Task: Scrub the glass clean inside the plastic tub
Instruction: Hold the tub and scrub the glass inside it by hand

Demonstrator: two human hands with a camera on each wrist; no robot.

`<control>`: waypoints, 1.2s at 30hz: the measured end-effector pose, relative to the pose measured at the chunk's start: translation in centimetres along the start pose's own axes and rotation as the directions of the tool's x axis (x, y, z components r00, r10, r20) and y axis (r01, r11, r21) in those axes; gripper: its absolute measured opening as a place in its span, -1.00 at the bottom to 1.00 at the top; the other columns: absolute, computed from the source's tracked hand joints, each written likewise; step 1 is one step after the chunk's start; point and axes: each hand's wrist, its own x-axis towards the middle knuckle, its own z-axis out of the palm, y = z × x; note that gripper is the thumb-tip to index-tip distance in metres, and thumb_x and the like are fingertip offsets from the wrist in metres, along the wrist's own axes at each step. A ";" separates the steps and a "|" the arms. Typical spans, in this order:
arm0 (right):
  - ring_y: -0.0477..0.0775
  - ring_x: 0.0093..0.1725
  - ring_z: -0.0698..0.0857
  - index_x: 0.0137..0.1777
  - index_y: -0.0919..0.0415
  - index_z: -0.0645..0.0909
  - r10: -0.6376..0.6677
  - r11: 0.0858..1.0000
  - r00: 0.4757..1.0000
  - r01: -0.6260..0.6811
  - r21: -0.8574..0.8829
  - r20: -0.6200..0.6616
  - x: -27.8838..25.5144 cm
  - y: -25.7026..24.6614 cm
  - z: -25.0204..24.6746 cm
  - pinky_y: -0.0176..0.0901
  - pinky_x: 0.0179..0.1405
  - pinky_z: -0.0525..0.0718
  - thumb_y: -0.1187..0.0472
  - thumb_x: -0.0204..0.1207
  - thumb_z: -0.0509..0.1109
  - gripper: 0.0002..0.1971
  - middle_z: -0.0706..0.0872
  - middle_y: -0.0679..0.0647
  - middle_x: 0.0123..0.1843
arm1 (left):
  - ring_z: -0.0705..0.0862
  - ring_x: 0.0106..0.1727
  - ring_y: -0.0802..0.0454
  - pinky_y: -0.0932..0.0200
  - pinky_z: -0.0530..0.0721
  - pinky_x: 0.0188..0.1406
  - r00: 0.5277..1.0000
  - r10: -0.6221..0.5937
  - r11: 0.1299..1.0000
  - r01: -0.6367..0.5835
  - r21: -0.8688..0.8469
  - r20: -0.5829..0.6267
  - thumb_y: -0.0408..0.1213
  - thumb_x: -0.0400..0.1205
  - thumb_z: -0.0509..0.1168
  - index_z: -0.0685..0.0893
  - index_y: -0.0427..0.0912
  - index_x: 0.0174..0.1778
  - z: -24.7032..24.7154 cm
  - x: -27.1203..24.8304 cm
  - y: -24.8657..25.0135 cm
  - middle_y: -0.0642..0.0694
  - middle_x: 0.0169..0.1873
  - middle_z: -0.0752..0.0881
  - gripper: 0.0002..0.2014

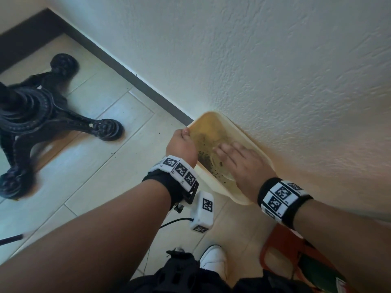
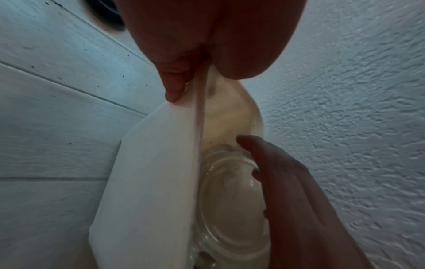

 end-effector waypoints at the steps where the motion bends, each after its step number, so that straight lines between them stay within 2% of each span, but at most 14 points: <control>1: 0.42 0.42 0.44 0.61 0.28 0.23 0.002 1.000 1.000 -0.002 -0.012 0.001 0.0 0.0 -0.1 0.27 0.18 0.60 0.47 0.32 0.09 -0.25 0.46 0.27 0.53 | 0.56 -0.23 -0.05 0.12 0.43 -0.21 1.000 -0.002 1.000 0.002 -0.002 -0.002 -0.06 0.78 -0.08 0.61 -0.18 0.20 0.1 0.0 0.0 -0.03 -0.23 0.60 -0.60; 3: 0.45 0.44 0.43 0.62 0.28 0.20 0.000 0.999 1.000 0.001 -0.041 0.025 0.0 -0.4 0.1 0.30 0.18 0.59 0.42 0.36 0.14 -0.26 0.44 0.28 0.54 | 0.56 -0.22 -0.05 0.12 0.44 -0.20 1.000 0.000 1.000 0.000 -0.004 -0.005 -0.06 0.78 -0.08 0.61 -0.18 0.20 0.1 -0.1 -0.1 -0.02 -0.23 0.59 -0.60; 6: 0.48 0.39 0.49 0.61 0.28 0.26 -0.085 0.994 0.995 0.088 -0.065 0.051 -0.3 -0.5 0.4 0.31 0.14 0.63 0.40 0.30 0.27 -0.23 0.49 0.29 0.51 | 0.56 -0.26 -0.05 0.11 0.46 -0.21 1.000 0.003 1.000 -0.003 -0.007 0.001 -0.05 0.78 -0.08 0.60 -0.18 0.20 0.3 -0.2 -0.1 -0.01 -0.26 0.59 -0.59; 8: 0.46 0.40 0.46 0.61 0.28 0.23 -0.036 0.997 0.999 0.039 -0.069 0.036 0.0 -0.1 0.2 0.28 0.17 0.62 0.47 0.19 0.41 -0.11 0.47 0.29 0.51 | 0.53 -0.36 0.03 0.12 0.46 -0.24 1.000 -0.003 1.000 0.003 -0.005 -0.005 -0.05 0.78 -0.09 0.60 -0.17 0.21 0.3 0.0 -0.3 0.03 -0.35 0.55 -0.59; 11: 0.46 0.36 0.51 0.58 0.27 0.28 -0.078 0.996 0.996 0.079 -0.038 0.035 -0.2 0.0 0.6 0.30 0.13 0.65 0.53 0.10 0.38 -0.08 0.53 0.29 0.47 | 0.52 -0.34 0.02 0.12 0.44 -0.26 1.000 0.002 1.000 -0.002 -0.009 -0.003 -0.06 0.78 -0.08 0.60 -0.19 0.21 0.4 0.0 -0.2 0.01 -0.33 0.57 -0.59; 13: 0.41 0.40 0.48 0.59 0.23 0.24 -0.051 0.999 0.999 0.050 0.015 0.004 -0.2 0.3 0.5 0.27 0.29 0.58 0.55 0.08 0.38 -0.03 0.50 0.25 0.50 | 0.52 -0.35 0.01 0.13 0.44 -0.27 1.000 0.004 1.000 -0.004 -0.012 -0.007 -0.06 0.78 -0.08 0.60 -0.19 0.20 0.3 0.1 -0.2 -0.05 -0.27 0.62 -0.60; 16: 0.30 0.42 0.43 0.60 0.22 0.21 0.053 0.997 0.998 -0.050 0.065 -0.044 -0.2 1.0 -0.1 0.11 0.46 0.42 0.51 0.02 0.47 0.04 0.44 0.20 0.54 | 0.53 -0.38 0.03 0.16 0.45 -0.33 1.000 -0.013 1.000 0.013 -0.013 -0.006 -0.06 0.78 -0.08 0.60 -0.19 0.21 0.4 0.1 -0.1 0.03 -0.38 0.53 -0.60; 18: 0.35 0.41 0.46 0.60 0.23 0.23 0.041 0.997 0.998 -0.038 0.067 -0.039 -0.3 0.2 0.0 0.21 0.36 0.52 0.52 0.07 0.37 -0.03 0.46 0.23 0.53 | 0.57 -0.31 -0.04 0.13 0.48 -0.28 1.000 -0.021 1.000 0.021 -0.018 -0.004 -0.06 0.78 -0.08 0.60 -0.19 0.22 0.4 0.0 -0.1 0.02 -0.37 0.54 -0.59; 21: 0.50 0.31 0.58 0.51 0.30 0.41 -0.084 0.993 0.996 0.085 0.086 -0.012 -0.7 -1.4 0.4 0.32 0.11 0.65 0.42 0.21 0.18 -0.26 0.58 0.31 0.44 | 0.57 -0.24 -0.07 0.11 0.47 -0.22 1.000 -0.016 1.000 0.016 -0.022 0.004 -0.06 0.78 -0.09 0.60 -0.18 0.20 0.5 -0.4 -0.1 -0.01 -0.30 0.57 -0.60; 25: 0.52 0.41 0.47 0.56 0.32 0.33 -0.030 0.993 0.998 0.023 0.112 0.060 -0.1 -0.6 -0.6 0.37 0.26 0.55 0.33 0.22 0.09 -0.22 0.48 0.33 0.53 | 0.56 -0.21 -0.08 0.11 0.47 -0.18 1.000 -0.015 1.000 0.015 -0.018 0.002 -0.05 0.78 -0.08 0.61 -0.17 0.19 0.8 -0.8 0.0 0.00 -0.28 0.58 -0.60; 28: 0.49 0.40 0.49 0.58 0.26 0.29 -0.137 0.987 0.983 0.126 0.096 0.121 -0.1 0.2 0.8 0.35 0.18 0.62 0.44 0.21 0.22 -0.19 0.47 0.29 0.54 | 0.56 -0.19 -0.09 0.11 0.46 -0.18 1.000 -0.020 1.000 0.019 -0.025 -0.014 -0.07 0.78 -0.08 0.61 -0.17 0.20 1.1 -1.0 0.1 -0.06 -0.20 0.62 -0.61; 31: 0.42 0.45 0.45 0.61 0.18 0.18 -0.046 0.994 0.993 0.035 0.108 0.105 -0.2 0.8 1.1 0.32 0.31 0.57 0.49 0.06 0.55 0.06 0.42 0.23 0.58 | 0.56 -0.20 -0.11 0.10 0.46 -0.18 0.999 -0.030 0.999 0.029 -0.025 -0.045 -0.08 0.79 -0.09 0.60 -0.20 0.19 1.3 -1.3 0.1 -0.13 -0.18 0.66 -0.60; 35: 0.39 0.50 0.38 0.64 0.15 0.11 -0.158 0.985 0.975 0.145 0.094 0.155 0.2 1.1 1.5 0.33 0.33 0.55 0.48 0.13 0.51 0.05 0.31 0.20 0.63 | 0.54 -0.21 -0.09 0.11 0.43 -0.19 0.998 -0.030 0.999 0.029 -0.020 -0.063 -0.10 0.79 -0.09 0.60 -0.21 0.18 1.6 -1.7 0.2 -0.07 -0.23 0.61 -0.61; 36: 0.36 0.52 0.36 0.64 0.13 0.08 -0.136 0.989 0.979 0.124 0.084 0.152 0.4 1.4 1.8 0.31 0.33 0.55 0.47 0.11 0.52 0.08 0.29 0.18 0.64 | 0.54 -0.21 -0.09 0.11 0.43 -0.19 0.998 -0.024 1.000 0.023 -0.013 -0.063 -0.10 0.79 -0.09 0.60 -0.21 0.18 1.7 -1.7 0.2 -0.09 -0.22 0.62 -0.61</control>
